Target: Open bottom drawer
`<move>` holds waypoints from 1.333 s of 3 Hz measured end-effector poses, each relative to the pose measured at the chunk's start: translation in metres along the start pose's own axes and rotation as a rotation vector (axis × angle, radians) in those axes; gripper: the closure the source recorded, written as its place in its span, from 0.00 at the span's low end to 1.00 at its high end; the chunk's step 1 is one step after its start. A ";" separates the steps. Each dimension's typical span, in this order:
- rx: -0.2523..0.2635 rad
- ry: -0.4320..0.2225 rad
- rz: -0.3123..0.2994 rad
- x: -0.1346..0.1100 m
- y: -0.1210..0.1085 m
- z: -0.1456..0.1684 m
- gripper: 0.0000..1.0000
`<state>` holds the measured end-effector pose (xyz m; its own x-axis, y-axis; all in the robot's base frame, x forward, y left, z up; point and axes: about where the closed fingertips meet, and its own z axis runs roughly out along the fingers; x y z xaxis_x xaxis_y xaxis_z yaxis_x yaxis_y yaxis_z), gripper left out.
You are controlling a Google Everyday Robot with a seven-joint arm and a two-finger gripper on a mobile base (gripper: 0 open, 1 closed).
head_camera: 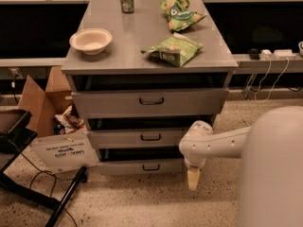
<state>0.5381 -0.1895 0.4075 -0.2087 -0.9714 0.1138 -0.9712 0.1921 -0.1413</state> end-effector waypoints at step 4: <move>-0.124 -0.116 -0.064 -0.093 -0.034 0.194 0.00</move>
Offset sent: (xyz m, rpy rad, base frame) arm 0.0613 0.0452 -0.1760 0.1692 0.0710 0.0730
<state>0.6130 -0.1325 0.2113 -0.1380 -0.9904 0.0033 -0.9903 0.1380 -0.0141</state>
